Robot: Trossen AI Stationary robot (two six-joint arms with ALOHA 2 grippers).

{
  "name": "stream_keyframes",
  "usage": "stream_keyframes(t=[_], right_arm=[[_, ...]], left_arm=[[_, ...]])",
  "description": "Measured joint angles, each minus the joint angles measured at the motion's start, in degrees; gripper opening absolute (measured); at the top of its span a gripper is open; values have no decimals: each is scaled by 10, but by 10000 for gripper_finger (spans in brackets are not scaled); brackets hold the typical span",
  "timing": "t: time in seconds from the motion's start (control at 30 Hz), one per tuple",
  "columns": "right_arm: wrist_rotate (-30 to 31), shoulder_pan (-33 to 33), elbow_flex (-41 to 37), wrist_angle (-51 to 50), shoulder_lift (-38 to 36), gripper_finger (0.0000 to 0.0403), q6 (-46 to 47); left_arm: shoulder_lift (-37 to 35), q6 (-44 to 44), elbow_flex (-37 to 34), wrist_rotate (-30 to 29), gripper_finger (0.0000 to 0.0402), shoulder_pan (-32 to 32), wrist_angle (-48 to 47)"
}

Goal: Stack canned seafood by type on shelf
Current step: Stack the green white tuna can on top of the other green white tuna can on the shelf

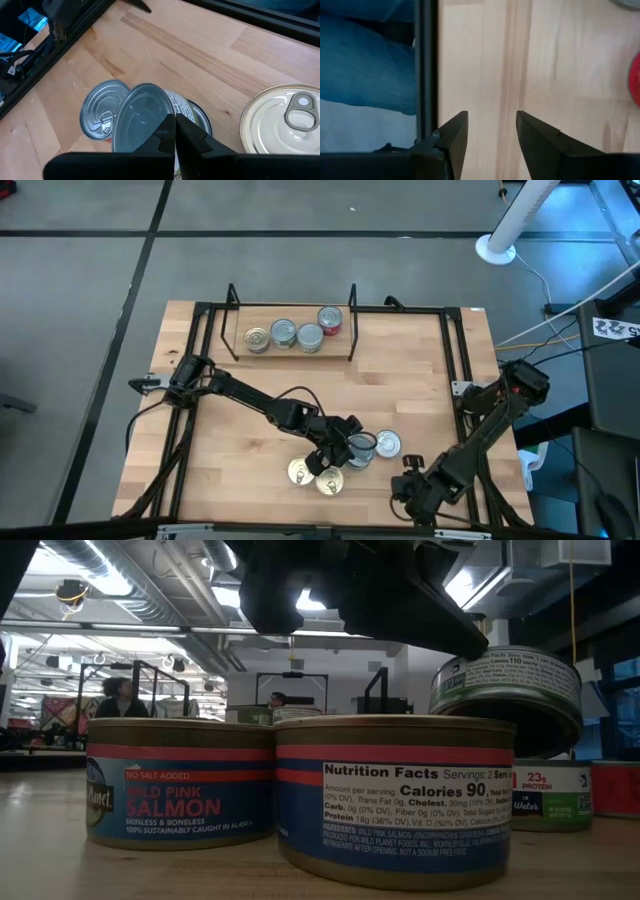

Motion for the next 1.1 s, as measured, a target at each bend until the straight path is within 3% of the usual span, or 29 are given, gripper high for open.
stream_keyframes(t=[0.3,0.53,0.73,1.1], right_arm=[[-24,-35,-1,1,0,178,-1],[-56,-48,-1,-4,6,267,-32],[-1,-50,-1,-7,6,326,-78],[169,-49,-1,-5,6,317,-78]], left_arm=[[0,-1,0,0,0,0,0],[0,-2,0,0,0,0,0],[0,-3,0,0,0,0,0],[0,-3,0,0,0,0,0]])
